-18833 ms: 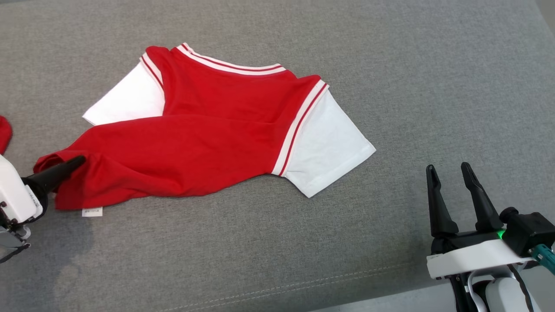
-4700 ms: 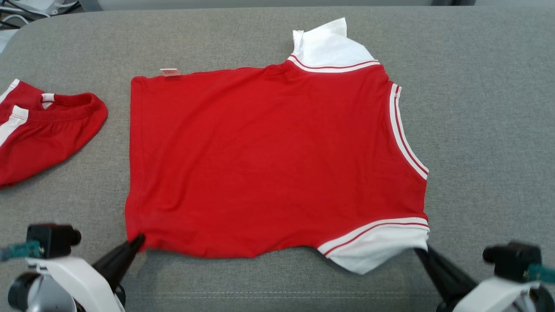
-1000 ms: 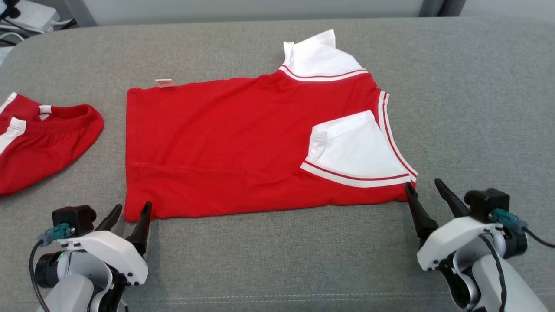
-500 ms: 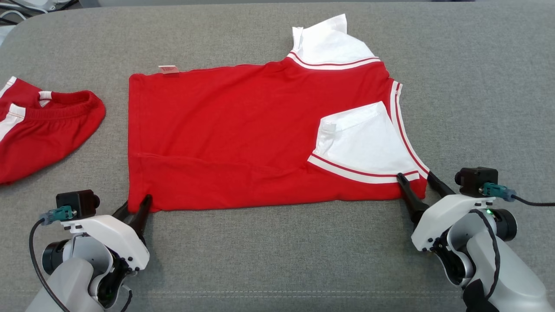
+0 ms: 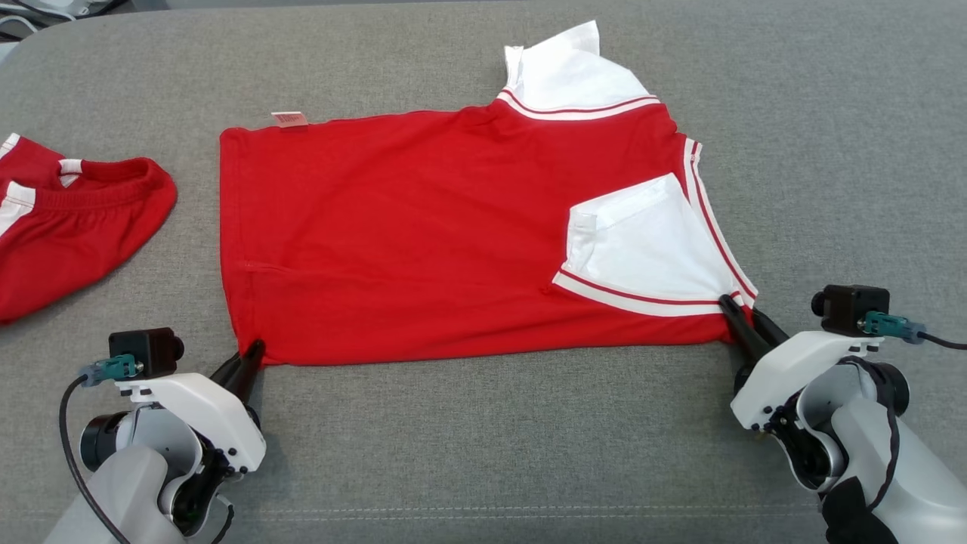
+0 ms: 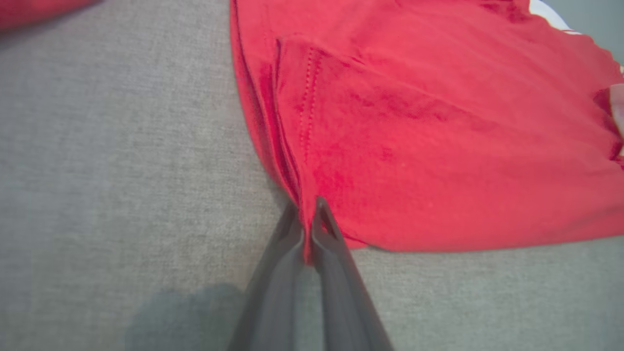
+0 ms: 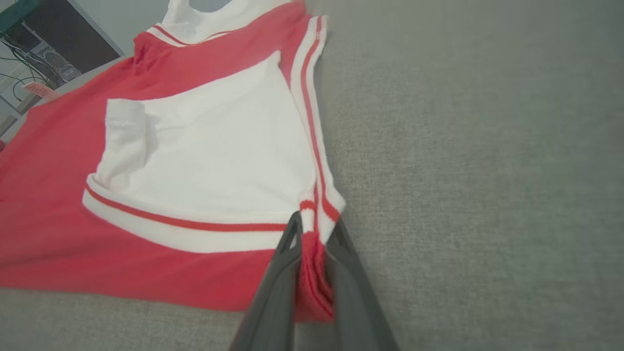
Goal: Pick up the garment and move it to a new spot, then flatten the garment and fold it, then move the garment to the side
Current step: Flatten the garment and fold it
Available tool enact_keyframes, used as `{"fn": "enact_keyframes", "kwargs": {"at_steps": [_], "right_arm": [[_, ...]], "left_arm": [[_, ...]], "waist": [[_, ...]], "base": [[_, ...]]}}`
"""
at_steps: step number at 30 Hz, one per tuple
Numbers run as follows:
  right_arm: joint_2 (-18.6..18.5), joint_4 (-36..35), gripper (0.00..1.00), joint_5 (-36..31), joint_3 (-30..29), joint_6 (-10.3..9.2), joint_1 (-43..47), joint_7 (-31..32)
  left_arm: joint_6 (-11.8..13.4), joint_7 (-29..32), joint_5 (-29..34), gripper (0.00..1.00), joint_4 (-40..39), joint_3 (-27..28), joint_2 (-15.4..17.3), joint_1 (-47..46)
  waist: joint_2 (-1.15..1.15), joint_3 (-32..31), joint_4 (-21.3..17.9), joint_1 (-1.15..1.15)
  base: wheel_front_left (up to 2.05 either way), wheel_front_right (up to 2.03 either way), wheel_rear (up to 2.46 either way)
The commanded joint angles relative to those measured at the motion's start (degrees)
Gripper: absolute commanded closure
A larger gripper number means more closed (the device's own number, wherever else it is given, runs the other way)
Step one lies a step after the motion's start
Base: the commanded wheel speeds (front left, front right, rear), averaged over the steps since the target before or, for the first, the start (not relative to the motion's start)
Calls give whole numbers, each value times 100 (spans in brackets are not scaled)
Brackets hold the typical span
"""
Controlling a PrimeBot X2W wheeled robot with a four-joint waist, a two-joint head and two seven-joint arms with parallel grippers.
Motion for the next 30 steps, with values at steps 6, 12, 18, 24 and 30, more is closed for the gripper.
{"fn": "enact_keyframes", "kwargs": {"at_steps": [6, 12, 18, 24, 30], "right_arm": [[-273, -37, 100, 220, -167, -27, 245, -234], [-324, -274, 100, 330, -324, -27, 712, -345], [-246, -666, 100, 340, -486, -27, 1253, -363], [-162, -1111, 100, 207, -717, -27, 1723, -219], [-57, -1506, 0, 40, -995, -27, 1987, -5]], "left_arm": [[-43, 189, 86, 100, -545, -78, 278, -93], [124, 376, 73, 100, -1258, -134, 419, 261], [520, 500, -74, 100, -2101, 33, 715, 966], [1058, 706, -220, 100, -3110, 211, 994, 1749], [1131, 901, -375, 0, -3405, 205, 1014, 1913]], "waist": [[0, -24, -148, 0], [0, -87, -278, 0], [0, -176, -353, 0], [0, -255, -302, 0], [0, -293, -202, 0]], "base": [[0, 0, 0], [0, 0, 0], [0, 0, 0], [0, 0, 0], [0, 0, 0]]}}
